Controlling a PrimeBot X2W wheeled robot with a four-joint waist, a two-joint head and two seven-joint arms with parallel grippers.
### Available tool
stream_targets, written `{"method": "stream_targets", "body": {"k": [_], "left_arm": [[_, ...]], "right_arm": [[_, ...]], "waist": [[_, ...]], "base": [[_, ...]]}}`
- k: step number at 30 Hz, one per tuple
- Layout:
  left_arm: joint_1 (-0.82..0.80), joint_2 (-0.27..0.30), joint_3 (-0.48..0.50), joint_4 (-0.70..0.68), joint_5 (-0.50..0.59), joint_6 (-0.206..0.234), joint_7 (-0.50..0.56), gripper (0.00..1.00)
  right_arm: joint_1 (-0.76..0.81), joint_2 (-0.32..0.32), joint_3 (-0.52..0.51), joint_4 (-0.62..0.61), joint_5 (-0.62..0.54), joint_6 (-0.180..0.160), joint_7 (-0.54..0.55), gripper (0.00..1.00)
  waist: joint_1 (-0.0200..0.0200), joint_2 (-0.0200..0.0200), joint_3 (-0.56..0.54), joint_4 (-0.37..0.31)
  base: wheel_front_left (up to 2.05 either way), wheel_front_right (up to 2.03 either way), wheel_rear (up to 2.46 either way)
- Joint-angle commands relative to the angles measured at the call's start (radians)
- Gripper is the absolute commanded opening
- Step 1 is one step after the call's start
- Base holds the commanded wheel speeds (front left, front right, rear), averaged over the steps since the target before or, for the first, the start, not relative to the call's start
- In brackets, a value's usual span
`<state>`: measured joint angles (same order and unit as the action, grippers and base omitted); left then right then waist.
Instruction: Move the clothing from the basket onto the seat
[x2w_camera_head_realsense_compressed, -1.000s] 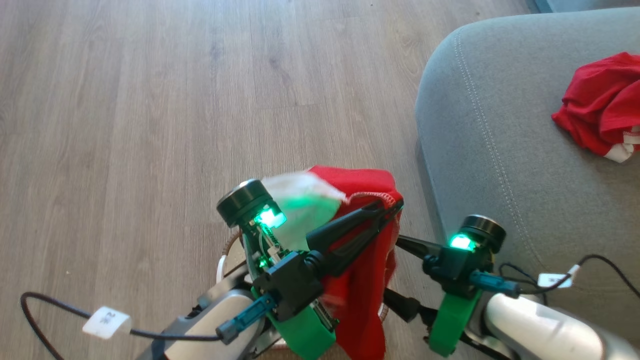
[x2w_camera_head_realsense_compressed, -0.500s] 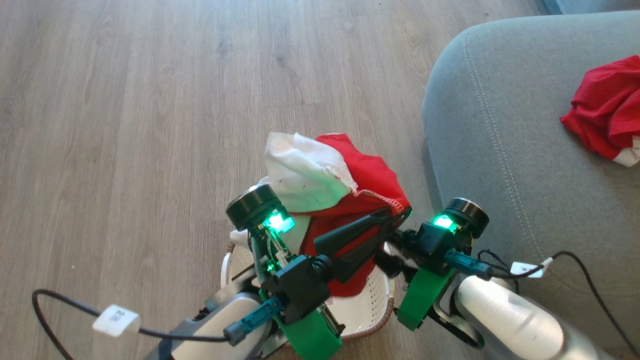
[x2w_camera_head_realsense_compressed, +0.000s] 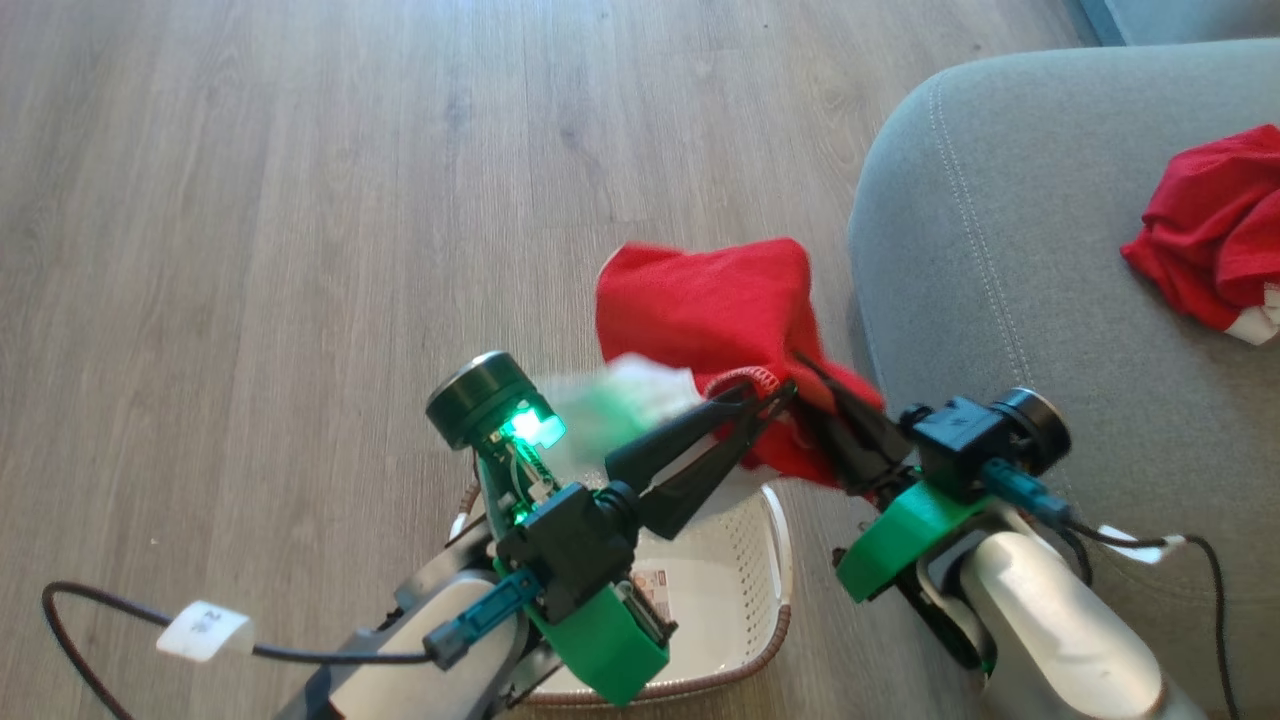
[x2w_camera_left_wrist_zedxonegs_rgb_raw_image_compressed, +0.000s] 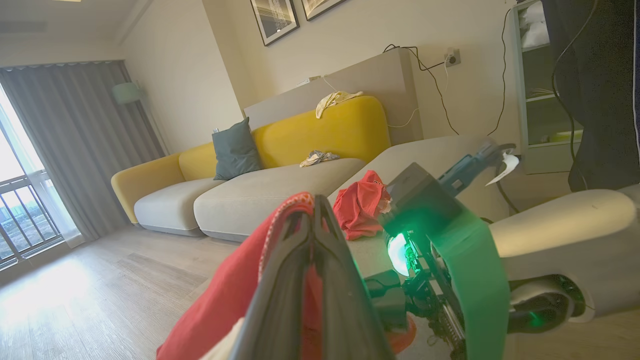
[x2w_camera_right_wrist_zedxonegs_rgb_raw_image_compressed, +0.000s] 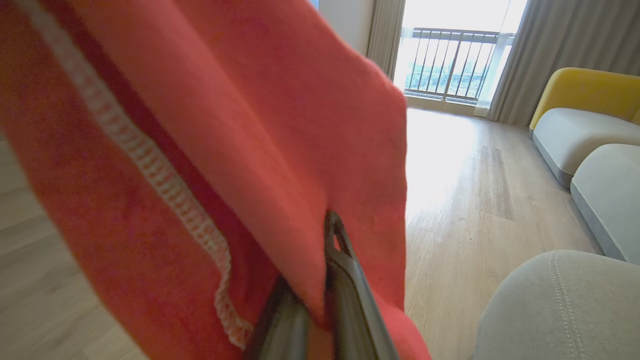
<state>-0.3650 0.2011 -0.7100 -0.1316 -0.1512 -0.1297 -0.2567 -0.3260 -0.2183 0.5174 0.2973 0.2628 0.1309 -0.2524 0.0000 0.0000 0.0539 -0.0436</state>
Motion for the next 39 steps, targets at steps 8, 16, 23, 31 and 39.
{"method": "stream_targets", "body": {"k": [8, 16, 23, 31, 39], "left_arm": [[-0.007, 0.002, 0.030, -0.017, -0.002, -0.001, -0.005, 0.00], [0.007, -0.005, 0.033, 0.022, 0.000, -0.001, -0.005, 1.00], [0.017, -0.007, 0.040, 0.056, -0.004, -0.001, -0.005, 1.00], [0.036, -0.005, 0.052, 0.081, -0.005, -0.001, -0.005, 1.00], [0.081, -0.003, 0.073, 0.117, -0.009, -0.001, -0.005, 1.00]], "right_arm": [[0.054, 0.088, -0.156, -0.103, -0.041, 0.000, -0.009, 0.00], [0.079, 0.118, -0.202, -0.154, -0.033, 0.000, -0.009, 0.00], [0.076, 0.125, -0.257, -0.189, -0.027, 0.000, -0.009, 0.00], [0.063, 0.118, -0.321, -0.215, -0.034, 0.000, -0.009, 0.00], [0.083, 0.106, -0.412, -0.240, -0.041, 0.000, -0.009, 0.00]], "waist": [[0.0000, 0.0000, -0.014, 0.008], [0.0000, 0.0000, -0.016, 0.017], [0.0000, 0.0000, -0.014, 0.020], [0.0000, 0.0000, -0.016, 0.018], [0.0000, 0.0000, -0.028, 0.017]], "base": [[0.00, 0.00, 0.00], [0.00, 0.00, 0.00], [0.00, 0.00, 0.00], [0.00, 0.00, 0.00], [0.00, 0.00, 0.00]]}}
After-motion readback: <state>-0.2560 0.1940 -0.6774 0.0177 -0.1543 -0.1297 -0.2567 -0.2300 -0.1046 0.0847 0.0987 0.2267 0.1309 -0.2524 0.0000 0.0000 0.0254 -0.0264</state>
